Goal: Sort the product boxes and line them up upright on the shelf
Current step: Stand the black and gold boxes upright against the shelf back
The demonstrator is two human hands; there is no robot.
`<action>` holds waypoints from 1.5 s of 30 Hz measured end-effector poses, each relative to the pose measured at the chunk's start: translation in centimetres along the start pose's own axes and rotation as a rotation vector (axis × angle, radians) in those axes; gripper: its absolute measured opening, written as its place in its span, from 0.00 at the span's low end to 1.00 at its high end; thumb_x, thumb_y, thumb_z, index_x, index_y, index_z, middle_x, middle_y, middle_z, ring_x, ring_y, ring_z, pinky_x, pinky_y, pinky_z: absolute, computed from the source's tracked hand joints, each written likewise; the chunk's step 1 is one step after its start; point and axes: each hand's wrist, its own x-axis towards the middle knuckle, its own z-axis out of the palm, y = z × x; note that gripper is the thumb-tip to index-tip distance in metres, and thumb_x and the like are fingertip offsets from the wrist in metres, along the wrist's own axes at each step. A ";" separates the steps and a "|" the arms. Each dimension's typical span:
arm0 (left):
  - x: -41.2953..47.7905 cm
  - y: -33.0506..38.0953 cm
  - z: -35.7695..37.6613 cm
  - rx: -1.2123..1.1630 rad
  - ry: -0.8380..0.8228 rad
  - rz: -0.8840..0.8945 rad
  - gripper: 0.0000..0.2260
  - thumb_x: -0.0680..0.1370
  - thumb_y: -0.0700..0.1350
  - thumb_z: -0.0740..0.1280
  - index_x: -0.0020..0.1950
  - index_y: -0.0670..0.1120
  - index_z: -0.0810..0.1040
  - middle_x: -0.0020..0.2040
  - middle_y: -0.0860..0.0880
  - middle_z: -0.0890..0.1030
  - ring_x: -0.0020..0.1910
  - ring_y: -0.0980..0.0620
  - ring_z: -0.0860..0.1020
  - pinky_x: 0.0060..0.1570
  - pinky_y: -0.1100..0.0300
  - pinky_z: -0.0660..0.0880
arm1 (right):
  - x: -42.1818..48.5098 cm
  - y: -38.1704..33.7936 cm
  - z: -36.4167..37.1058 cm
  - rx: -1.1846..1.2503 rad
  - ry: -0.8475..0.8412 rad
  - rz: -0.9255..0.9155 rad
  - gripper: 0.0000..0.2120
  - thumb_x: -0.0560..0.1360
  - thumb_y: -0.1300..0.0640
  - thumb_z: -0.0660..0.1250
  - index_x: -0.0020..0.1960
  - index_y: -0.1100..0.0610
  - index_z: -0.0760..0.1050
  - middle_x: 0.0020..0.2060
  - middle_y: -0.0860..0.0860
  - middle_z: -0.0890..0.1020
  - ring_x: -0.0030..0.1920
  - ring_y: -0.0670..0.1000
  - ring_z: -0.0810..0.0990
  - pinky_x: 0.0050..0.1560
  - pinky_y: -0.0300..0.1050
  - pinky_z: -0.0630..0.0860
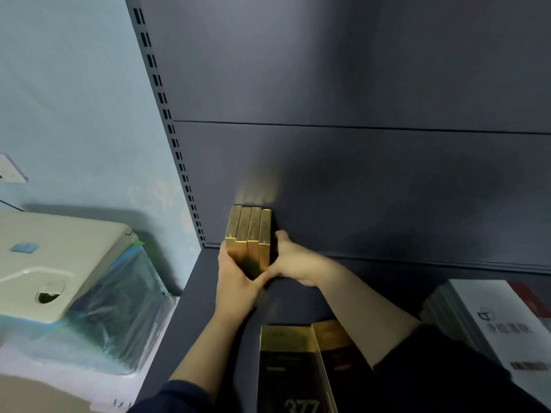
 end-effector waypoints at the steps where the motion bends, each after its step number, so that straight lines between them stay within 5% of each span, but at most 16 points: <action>1: -0.1 0.2 0.0 -0.003 0.002 -0.004 0.43 0.64 0.48 0.81 0.68 0.59 0.56 0.60 0.64 0.69 0.58 0.66 0.70 0.58 0.66 0.67 | -0.3 -0.1 -0.1 -0.011 0.013 -0.003 0.50 0.67 0.61 0.76 0.78 0.50 0.49 0.71 0.57 0.67 0.69 0.59 0.69 0.66 0.56 0.72; 4: 0.0 0.5 0.1 -0.005 0.001 -0.026 0.41 0.65 0.44 0.80 0.66 0.59 0.55 0.57 0.66 0.69 0.54 0.69 0.71 0.56 0.65 0.66 | -2.0 -1.3 -0.9 -0.057 0.033 -0.068 0.47 0.69 0.59 0.73 0.78 0.49 0.48 0.73 0.57 0.65 0.68 0.58 0.70 0.65 0.54 0.72; 7: 0.1 0.3 0.0 0.029 0.022 -0.017 0.44 0.64 0.46 0.81 0.71 0.52 0.57 0.60 0.58 0.68 0.61 0.60 0.68 0.58 0.61 0.66 | -5.6 -1.8 -3.1 -0.255 0.025 -0.178 0.42 0.71 0.54 0.73 0.77 0.49 0.52 0.73 0.54 0.62 0.69 0.56 0.68 0.67 0.54 0.70; 11: 0.1 0.3 0.1 0.062 0.038 -0.023 0.43 0.64 0.45 0.81 0.71 0.50 0.59 0.60 0.57 0.68 0.60 0.59 0.67 0.59 0.61 0.65 | -11.2 -0.2 -6.5 -0.796 -0.272 0.000 0.42 0.63 0.36 0.74 0.72 0.45 0.62 0.68 0.46 0.69 0.64 0.52 0.72 0.63 0.52 0.72; 13: 0.1 0.2 0.1 0.077 0.038 -0.026 0.44 0.64 0.47 0.81 0.72 0.49 0.58 0.61 0.56 0.68 0.61 0.59 0.67 0.60 0.60 0.65 | -12.9 0.7 -6.7 -0.985 -0.428 0.114 0.41 0.61 0.37 0.77 0.69 0.45 0.66 0.65 0.45 0.73 0.62 0.52 0.74 0.58 0.50 0.74; 16: 0.1 0.1 0.2 0.098 0.034 -0.037 0.45 0.64 0.49 0.81 0.73 0.50 0.57 0.65 0.54 0.69 0.62 0.58 0.67 0.63 0.58 0.66 | -13.0 2.3 -6.4 -1.011 -0.476 0.093 0.27 0.63 0.43 0.78 0.58 0.50 0.76 0.55 0.47 0.79 0.54 0.52 0.78 0.46 0.47 0.76; 21: -0.3 0.5 0.3 0.106 0.041 -0.050 0.44 0.65 0.47 0.80 0.73 0.47 0.57 0.64 0.53 0.70 0.64 0.54 0.68 0.63 0.56 0.67 | -11.6 4.7 -8.5 -0.728 -0.308 -0.002 0.19 0.65 0.46 0.77 0.50 0.52 0.75 0.46 0.47 0.80 0.46 0.49 0.79 0.39 0.43 0.75; 27: -0.5 0.5 0.4 0.115 0.052 -0.057 0.42 0.65 0.48 0.80 0.72 0.49 0.58 0.63 0.54 0.71 0.67 0.49 0.71 0.62 0.56 0.67 | -9.1 7.2 -8.0 0.436 0.001 -0.082 0.14 0.78 0.60 0.66 0.60 0.47 0.77 0.49 0.58 0.80 0.45 0.56 0.80 0.38 0.47 0.76; 32: -0.6 0.6 0.3 0.143 0.055 -0.047 0.42 0.65 0.51 0.80 0.71 0.51 0.58 0.65 0.51 0.72 0.66 0.49 0.72 0.62 0.55 0.69 | -7.7 7.1 -6.7 0.888 0.201 0.073 0.09 0.79 0.62 0.64 0.56 0.57 0.80 0.59 0.58 0.79 0.53 0.54 0.80 0.40 0.44 0.78; 36: -0.3 0.5 0.3 0.158 0.064 -0.055 0.42 0.64 0.52 0.80 0.70 0.51 0.59 0.65 0.50 0.73 0.65 0.48 0.72 0.63 0.52 0.71 | -7.2 7.3 -6.2 1.043 0.183 0.017 0.13 0.79 0.66 0.61 0.59 0.55 0.79 0.60 0.58 0.76 0.57 0.57 0.79 0.44 0.47 0.78; 42: -0.1 0.3 0.4 0.167 0.068 -0.039 0.43 0.63 0.53 0.80 0.71 0.52 0.59 0.66 0.50 0.73 0.66 0.49 0.72 0.64 0.52 0.70 | -6.0 7.0 -6.2 0.838 0.267 -0.129 0.27 0.79 0.68 0.61 0.69 0.41 0.70 0.56 0.53 0.82 0.52 0.52 0.81 0.43 0.45 0.75; 45: 0.0 0.2 0.4 0.166 0.070 -0.052 0.44 0.62 0.53 0.81 0.71 0.52 0.60 0.66 0.50 0.73 0.66 0.50 0.72 0.63 0.54 0.70 | -5.2 6.6 -6.7 0.696 0.335 -0.150 0.30 0.78 0.68 0.63 0.74 0.45 0.63 0.57 0.52 0.81 0.54 0.52 0.80 0.41 0.44 0.75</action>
